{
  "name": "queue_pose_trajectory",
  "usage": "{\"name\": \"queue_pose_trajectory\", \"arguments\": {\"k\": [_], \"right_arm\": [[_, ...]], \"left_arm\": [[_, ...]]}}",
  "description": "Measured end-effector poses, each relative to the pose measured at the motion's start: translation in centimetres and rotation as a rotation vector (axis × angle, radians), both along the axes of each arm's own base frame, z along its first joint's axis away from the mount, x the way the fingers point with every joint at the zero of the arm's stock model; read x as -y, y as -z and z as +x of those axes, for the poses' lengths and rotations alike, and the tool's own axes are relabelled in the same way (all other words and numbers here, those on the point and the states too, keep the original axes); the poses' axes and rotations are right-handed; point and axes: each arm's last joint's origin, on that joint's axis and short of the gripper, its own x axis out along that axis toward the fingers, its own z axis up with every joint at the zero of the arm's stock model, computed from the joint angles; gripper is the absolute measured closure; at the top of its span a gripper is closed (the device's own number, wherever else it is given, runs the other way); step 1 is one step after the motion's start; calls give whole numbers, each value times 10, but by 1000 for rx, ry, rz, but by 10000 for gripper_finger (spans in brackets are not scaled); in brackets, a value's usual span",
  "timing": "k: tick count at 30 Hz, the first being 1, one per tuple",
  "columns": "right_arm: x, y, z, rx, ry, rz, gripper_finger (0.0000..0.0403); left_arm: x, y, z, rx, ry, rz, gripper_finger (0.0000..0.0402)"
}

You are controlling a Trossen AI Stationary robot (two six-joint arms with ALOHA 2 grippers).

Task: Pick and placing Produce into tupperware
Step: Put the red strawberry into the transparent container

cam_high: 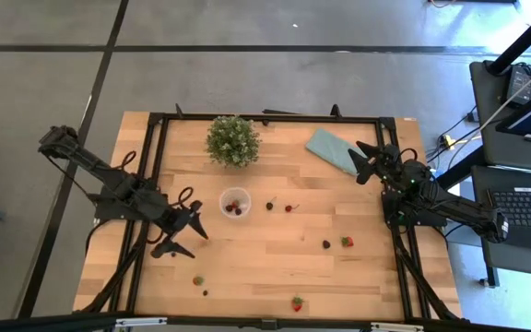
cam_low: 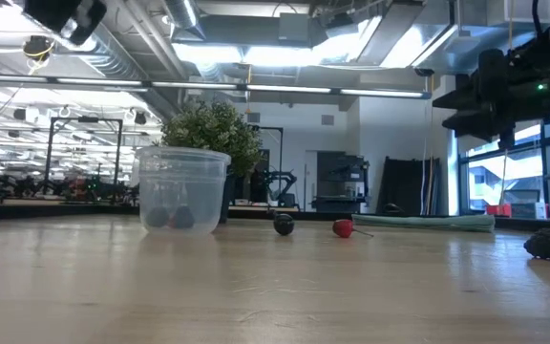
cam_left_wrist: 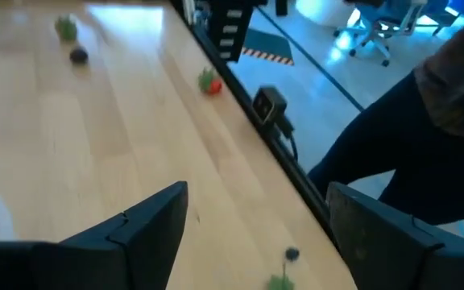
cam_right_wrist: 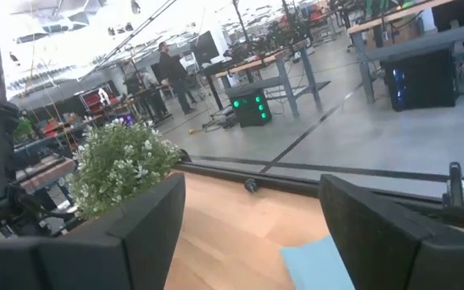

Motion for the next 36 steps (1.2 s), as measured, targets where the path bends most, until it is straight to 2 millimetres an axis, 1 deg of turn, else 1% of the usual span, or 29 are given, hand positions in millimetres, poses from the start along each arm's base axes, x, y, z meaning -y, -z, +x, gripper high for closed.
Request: {"name": "queue_pose_trajectory", "arguments": {"k": [4, 16, 27, 31, 36], "right_arm": [[0, 0, 0, 5, 0, 5, 115], [0, 0, 0, 22, -2, 26, 115], [0, 0, 0, 25, -2, 28, 115], [0, 0, 0, 42, -3, 47, 115], [0, 0, 0, 43, -3, 48, 115]], "left_arm": [[1, 12, -4, -63, -10, -25, 113], [11, 13, -10, -133, 103, -116, 113], [24, 20, -13, -59, 271, 40, 113], [28, 24, -8, -49, 232, 81, 113], [37, 34, 4, -67, 208, 79, 113]]}}
